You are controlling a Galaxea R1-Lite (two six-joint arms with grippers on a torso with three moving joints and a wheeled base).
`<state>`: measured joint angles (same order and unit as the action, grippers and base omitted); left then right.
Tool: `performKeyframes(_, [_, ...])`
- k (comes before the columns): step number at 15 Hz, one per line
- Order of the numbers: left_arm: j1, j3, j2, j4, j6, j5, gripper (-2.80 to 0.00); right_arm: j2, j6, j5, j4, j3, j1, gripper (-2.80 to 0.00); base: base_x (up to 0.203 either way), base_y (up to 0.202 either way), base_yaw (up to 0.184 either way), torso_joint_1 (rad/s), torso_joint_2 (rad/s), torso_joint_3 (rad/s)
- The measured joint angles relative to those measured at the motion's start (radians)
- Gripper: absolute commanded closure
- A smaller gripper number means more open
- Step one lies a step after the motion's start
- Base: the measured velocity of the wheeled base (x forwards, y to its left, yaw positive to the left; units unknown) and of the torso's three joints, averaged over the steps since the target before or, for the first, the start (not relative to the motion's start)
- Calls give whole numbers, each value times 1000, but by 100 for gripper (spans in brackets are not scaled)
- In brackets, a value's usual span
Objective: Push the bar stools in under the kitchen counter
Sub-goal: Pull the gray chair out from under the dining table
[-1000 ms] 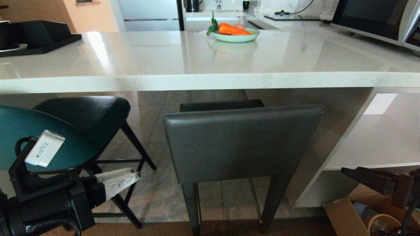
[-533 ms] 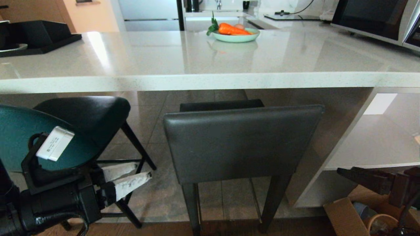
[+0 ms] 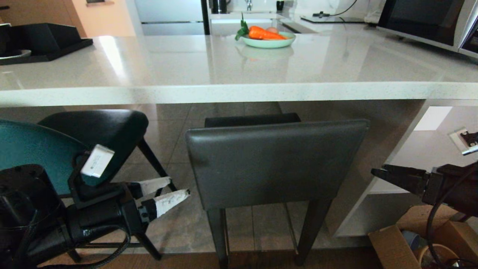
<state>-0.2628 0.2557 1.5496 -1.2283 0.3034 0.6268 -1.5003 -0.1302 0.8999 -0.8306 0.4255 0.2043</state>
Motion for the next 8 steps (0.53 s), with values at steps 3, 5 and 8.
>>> performKeyframes(3, [30, -13, 149, -188, 16, -1, -280, -89, 0, 70, -83, 3, 2, -280, 0, 0, 0, 0, 0, 0])
performKeyframes(5, [29, -24, 245, -279, 32, -9, -280, -160, -1, 88, -174, 8, -3, -280, 0, 0, 0, 0, 0, 0])
performKeyframes(8, [1, -22, 315, -292, 47, -9, -280, -263, -5, 117, -321, 30, -15, -280, 0, 0, 0, 0, 0, 0])
